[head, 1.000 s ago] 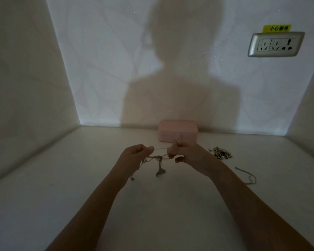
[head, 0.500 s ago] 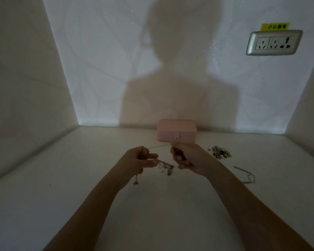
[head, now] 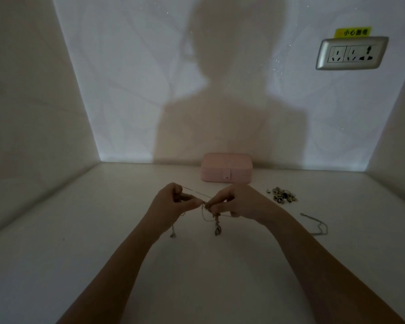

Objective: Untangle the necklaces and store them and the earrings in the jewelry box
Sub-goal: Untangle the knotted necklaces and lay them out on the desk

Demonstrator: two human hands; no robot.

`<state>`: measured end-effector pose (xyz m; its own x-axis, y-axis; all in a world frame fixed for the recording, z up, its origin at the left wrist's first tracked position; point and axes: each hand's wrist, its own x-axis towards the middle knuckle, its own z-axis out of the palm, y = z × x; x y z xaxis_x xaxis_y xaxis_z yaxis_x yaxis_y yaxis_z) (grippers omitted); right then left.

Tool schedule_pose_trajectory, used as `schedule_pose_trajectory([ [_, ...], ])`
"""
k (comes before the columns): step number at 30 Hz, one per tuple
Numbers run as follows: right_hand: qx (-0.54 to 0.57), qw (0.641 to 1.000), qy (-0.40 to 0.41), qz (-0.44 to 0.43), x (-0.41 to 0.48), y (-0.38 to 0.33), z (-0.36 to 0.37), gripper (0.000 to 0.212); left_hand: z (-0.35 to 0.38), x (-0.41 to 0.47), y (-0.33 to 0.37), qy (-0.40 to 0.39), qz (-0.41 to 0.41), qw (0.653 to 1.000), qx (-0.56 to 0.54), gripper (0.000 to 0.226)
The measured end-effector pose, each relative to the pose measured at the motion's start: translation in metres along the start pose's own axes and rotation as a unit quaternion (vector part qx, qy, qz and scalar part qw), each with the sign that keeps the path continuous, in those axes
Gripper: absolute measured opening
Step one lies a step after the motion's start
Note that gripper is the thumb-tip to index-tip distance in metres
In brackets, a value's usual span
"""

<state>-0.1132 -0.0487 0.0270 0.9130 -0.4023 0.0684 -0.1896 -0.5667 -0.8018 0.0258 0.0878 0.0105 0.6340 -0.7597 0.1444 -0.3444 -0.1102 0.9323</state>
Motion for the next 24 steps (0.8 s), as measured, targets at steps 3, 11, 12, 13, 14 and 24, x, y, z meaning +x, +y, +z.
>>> schedule_pose_trajectory([
  [3,-0.011,1.000,0.001,-0.010,0.001,-0.001,0.005,0.011,0.010,-0.003,-0.002,0.018,0.018,0.996,0.080,0.046],
  [11,0.051,0.998,0.011,-0.020,0.002,-0.002,0.009,0.010,0.006,-0.003,0.004,-0.035,-0.011,0.999,-0.019,0.042],
  [12,0.080,0.997,0.003,-0.011,0.002,-0.002,0.009,0.009,0.005,-0.003,0.004,-0.034,-0.012,0.999,-0.033,0.041],
  [13,0.118,0.993,-0.003,-0.004,0.003,-0.002,0.010,0.010,0.005,-0.003,0.005,-0.036,-0.014,0.998,-0.046,0.040],
  [14,0.161,0.987,-0.005,0.002,0.004,-0.001,0.011,0.012,0.004,-0.003,0.006,-0.040,-0.015,0.997,-0.059,0.038],
  [24,0.326,0.945,-0.013,0.003,0.005,0.002,0.003,0.012,0.007,-0.001,-0.001,-0.034,-0.062,0.997,-0.027,0.005],
])
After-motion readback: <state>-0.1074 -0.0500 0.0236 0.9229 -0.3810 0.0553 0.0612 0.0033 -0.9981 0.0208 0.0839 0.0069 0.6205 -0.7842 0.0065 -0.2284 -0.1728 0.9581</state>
